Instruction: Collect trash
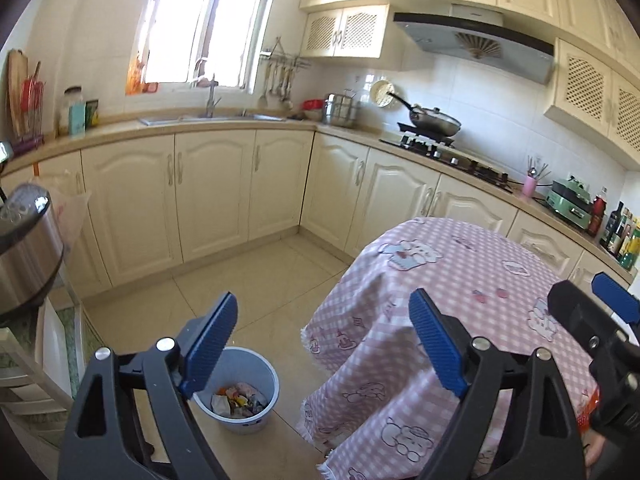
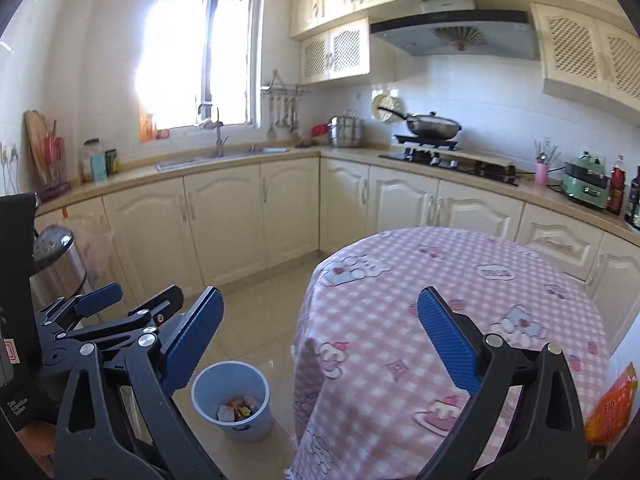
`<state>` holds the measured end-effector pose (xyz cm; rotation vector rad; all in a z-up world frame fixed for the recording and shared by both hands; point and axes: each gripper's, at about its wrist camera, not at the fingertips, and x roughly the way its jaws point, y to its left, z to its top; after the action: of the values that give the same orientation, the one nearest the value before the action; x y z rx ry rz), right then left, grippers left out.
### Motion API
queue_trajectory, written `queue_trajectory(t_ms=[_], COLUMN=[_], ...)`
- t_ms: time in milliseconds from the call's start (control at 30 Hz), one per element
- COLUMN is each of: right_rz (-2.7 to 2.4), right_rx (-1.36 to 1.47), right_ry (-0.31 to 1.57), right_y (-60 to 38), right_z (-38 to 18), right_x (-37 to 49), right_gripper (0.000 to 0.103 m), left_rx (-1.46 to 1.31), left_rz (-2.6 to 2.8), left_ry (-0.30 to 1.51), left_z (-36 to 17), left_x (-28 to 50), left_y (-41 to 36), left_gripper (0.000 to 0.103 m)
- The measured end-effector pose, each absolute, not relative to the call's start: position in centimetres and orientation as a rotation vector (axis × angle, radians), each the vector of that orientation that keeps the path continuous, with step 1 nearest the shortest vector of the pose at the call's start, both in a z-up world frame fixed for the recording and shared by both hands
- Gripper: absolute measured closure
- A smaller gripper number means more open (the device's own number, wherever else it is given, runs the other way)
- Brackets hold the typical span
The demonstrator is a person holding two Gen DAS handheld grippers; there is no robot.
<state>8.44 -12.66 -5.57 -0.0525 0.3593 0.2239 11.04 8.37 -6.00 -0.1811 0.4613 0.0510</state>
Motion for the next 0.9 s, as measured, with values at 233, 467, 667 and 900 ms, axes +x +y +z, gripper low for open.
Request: queue_trajectory(t_ms=[233, 467, 667, 900], right_rz=[0.172, 0.121, 0.096, 0.067], right_rx=[-0.033, -0.038, -0.025, -0.019], right_ry=[0.268, 0.199, 0.183, 0.148], right_y=[-16.3, -18.7, -20.3, -21.0], right_z=[-2.8, -1.1, -0.9, -1.1], right_x=[3.6, -0.2, -1.1, -2.4], right_gripper=[0.008, 0.008, 0.008, 0.008], left_rx=[-0.116, -0.075, -0.068, -0.029], left_rz=[0.011, -0.015, -0.033, -0.051], left_ry=[0.382, 0.297, 0.254, 0.24], left_z=[-2.3, 0.7, 2.1, 2.6], left_x=[6.2, 2.0, 0.0, -1.1], left_y=[4.8, 2.1, 0.7, 0.0], left_gripper=[0.014, 0.009, 0.007, 0.007])
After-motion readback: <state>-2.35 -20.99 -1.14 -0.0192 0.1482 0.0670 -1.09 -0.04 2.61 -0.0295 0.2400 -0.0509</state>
